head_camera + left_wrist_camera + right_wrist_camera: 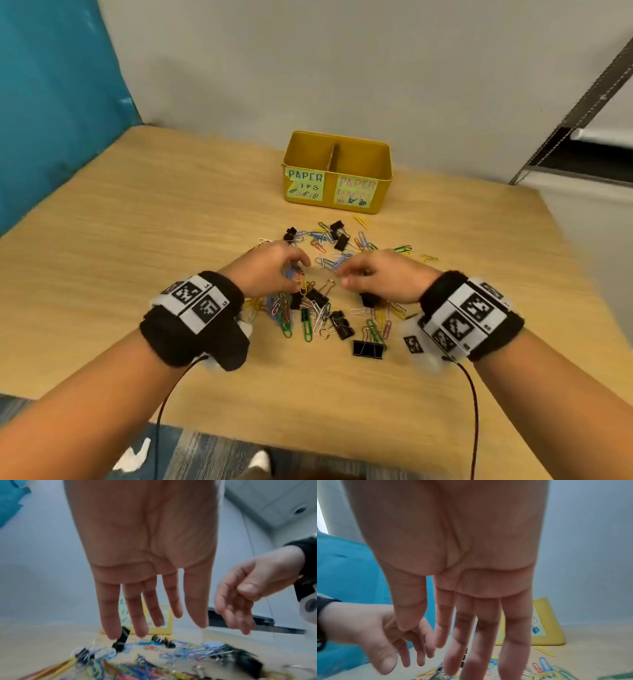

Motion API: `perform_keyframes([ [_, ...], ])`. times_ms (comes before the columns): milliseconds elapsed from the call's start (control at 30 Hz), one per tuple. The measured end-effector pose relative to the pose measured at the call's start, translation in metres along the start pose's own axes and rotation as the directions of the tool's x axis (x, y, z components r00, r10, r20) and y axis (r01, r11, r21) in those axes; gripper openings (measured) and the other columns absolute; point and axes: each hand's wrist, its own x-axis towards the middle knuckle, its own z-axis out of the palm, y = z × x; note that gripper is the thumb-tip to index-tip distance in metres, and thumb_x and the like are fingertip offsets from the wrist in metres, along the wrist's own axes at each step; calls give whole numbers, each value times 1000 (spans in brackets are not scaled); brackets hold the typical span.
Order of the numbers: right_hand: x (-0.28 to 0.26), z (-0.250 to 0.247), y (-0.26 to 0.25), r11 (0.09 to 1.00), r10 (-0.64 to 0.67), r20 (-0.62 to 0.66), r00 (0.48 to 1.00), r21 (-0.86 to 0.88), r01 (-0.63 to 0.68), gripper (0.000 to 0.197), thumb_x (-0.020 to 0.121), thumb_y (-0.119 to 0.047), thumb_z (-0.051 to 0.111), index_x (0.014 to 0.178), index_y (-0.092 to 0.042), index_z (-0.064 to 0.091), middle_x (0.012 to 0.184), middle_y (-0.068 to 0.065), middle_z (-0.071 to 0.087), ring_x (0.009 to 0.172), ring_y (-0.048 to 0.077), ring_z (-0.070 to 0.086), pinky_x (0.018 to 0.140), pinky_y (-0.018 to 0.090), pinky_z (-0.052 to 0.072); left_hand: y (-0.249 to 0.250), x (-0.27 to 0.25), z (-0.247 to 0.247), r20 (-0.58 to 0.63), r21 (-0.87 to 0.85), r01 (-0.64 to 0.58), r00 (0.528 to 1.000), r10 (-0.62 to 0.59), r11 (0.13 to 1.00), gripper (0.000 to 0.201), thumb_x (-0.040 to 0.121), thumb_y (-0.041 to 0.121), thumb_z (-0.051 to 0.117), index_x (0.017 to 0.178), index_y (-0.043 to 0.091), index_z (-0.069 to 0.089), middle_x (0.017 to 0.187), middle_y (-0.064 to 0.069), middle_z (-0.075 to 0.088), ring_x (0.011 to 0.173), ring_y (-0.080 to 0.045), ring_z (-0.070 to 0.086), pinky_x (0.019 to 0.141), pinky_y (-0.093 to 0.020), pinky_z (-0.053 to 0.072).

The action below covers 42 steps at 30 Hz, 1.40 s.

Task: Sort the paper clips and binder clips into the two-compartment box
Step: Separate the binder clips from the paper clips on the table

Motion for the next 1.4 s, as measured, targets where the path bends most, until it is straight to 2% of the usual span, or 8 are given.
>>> perform_keyframes([
  [167,58,-3,7,997,75,-123,990,-4,-76,31,94,-22,52,122,-16,61,123,5,62,111,19,58,85,24,40,-12,22,2,-45,109,237,971,-233,965,71,78,15,68,140,25,37,139,-11,35,130,-31,33,108,-46,38],
  [300,91,7,7,995,74,-149,986,-52,-83,35,93,-11,51,126,-15,60,128,6,62,117,20,57,97,26,43,-28,27,8,-3,171,384,921,-389,908,74,78,21,69,142,15,32,139,-17,33,132,-36,30,108,-47,37],
  [567,136,17,-4,948,-31,-26,999,-319,21,42,93,-6,44,133,-16,54,133,12,55,121,29,53,98,33,43,-38,34,8,129,-70,253,962,-242,965,74,70,21,77,136,22,44,130,-10,46,123,-27,47,102,-38,44],
  [733,123,16,0,926,23,-29,999,-376,-33,38,92,-24,51,128,-13,56,128,13,50,118,31,52,97,37,45,-48,26,2,124,60,328,935,-333,943,89,62,31,82,138,27,37,133,-10,36,129,-29,33,108,-47,38],
  [900,121,35,-13,923,60,59,996,-383,-32,88,69,-51,73,142,-17,37,132,13,40,121,33,47,100,42,45,-37,35,18,100,-48,260,962,-255,964,74,67,13,80,132,13,44,127,-11,46,110,-25,52,88,-28,43],
  [1167,130,36,-14,946,10,11,1000,-324,-6,58,77,-21,72,131,-13,51,125,13,53,117,28,52,90,29,44,-47,44,18,-23,-157,200,978,-206,967,27,72,-3,64,99,1,67,91,-10,62,86,-23,57,74,-25,43],
  [1300,130,27,-3,995,96,3,995,-34,-96,56,77,-11,74,129,-9,54,95,5,63,72,21,66,63,28,55,-57,45,14,-31,-191,172,983,-181,966,22,75,-5,61,94,2,70,83,-7,62,68,-12,55,52,-4,39],
  [1400,130,20,13,926,164,40,986,338,-168,29,77,2,72,103,-6,61,73,1,54,41,8,60,42,19,54,-64,47,7,-19,-300,188,979,-203,935,23,73,-8,64,93,2,70,72,-2,60,59,-4,51,43,1,38],
])
